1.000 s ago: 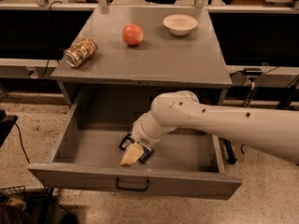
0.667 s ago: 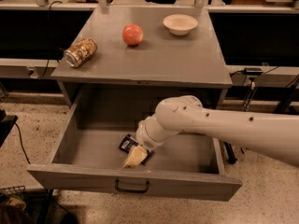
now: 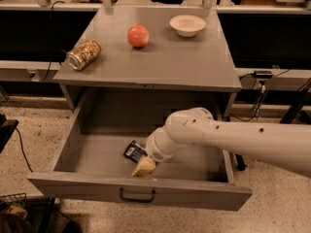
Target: Pick rxbar blueberry from top drawer and place on counter
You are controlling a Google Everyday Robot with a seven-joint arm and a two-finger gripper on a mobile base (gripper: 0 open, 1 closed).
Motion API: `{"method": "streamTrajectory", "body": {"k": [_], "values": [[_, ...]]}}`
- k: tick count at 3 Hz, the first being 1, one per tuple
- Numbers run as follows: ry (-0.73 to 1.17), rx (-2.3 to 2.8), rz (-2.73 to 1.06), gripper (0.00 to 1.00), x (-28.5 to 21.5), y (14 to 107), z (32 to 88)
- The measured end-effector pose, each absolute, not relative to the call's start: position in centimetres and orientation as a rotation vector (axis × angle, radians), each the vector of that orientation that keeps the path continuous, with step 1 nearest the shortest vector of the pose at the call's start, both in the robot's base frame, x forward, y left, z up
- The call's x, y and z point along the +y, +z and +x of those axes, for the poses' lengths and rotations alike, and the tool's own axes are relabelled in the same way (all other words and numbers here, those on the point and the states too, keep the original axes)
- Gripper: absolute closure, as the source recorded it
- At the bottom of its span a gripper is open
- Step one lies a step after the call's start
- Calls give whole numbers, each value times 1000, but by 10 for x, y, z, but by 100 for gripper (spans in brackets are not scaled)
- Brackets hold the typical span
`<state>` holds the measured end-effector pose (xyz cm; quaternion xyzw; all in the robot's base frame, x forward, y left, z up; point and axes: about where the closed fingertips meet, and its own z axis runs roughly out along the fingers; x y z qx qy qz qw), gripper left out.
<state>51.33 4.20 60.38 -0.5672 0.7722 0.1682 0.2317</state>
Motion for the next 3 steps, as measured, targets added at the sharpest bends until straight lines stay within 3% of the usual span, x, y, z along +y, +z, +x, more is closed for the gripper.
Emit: {"method": "streamTrajectory", "body": {"k": [3], "values": [[449, 2127, -1567, 89, 42, 599, 514]]}}
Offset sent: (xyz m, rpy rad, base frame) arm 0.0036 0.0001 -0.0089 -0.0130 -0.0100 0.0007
